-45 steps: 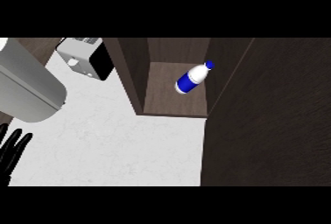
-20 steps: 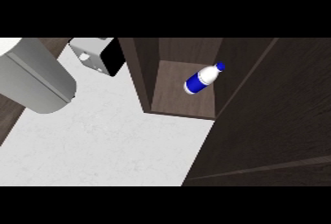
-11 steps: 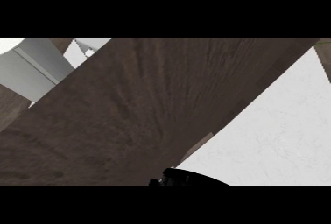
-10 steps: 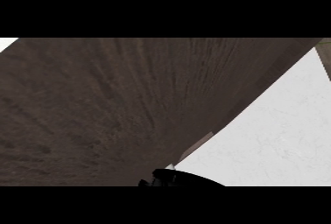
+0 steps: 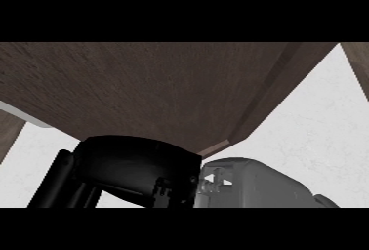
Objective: Pick up the bottled water, place it into the cabinet and close the cabinet
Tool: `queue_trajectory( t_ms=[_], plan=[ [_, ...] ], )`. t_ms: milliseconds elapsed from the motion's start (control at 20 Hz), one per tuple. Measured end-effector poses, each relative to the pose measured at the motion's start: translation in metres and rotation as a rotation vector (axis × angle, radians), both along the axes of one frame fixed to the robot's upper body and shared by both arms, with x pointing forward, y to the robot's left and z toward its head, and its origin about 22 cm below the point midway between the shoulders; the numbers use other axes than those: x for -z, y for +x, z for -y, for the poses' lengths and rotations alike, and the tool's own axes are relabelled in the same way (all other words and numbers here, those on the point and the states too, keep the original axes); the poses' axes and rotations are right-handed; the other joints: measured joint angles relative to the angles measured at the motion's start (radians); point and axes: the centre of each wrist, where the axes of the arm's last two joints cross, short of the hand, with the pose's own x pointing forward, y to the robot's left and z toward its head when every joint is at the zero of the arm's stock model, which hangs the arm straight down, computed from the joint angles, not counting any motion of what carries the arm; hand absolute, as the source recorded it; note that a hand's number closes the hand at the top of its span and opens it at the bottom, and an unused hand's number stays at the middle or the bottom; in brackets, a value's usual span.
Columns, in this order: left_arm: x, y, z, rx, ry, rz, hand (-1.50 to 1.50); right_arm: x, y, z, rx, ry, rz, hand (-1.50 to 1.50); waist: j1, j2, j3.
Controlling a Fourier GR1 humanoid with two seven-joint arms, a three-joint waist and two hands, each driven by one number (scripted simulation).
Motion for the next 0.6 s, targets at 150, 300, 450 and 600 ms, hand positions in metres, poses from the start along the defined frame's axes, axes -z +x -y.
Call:
queue_trajectory(
  t_ms=[150,300,450,600],
  plan=[
    [-0.003,-0.012,-0.005,-0.023,0.006,-0.009,-1.50,0.002,0.019,-0.003,0.016,0.003,-0.066,1.50,-0.019,0.000,0.002],
    [-0.004,-0.021,-0.008,-0.040,0.004,-0.015,-1.50,0.009,0.041,-0.001,0.035,-0.003,-0.123,1.50,-0.036,0.001,0.002],
    [-0.003,-0.031,-0.009,-0.056,0.003,-0.018,-1.50,0.020,0.062,0.008,0.062,-0.003,-0.164,1.50,-0.046,0.001,0.003],
    [0.001,-0.036,-0.012,-0.075,0.004,-0.024,-1.50,0.034,0.082,0.020,0.095,0.006,-0.188,1.50,-0.056,0.002,0.003]
  ],
)
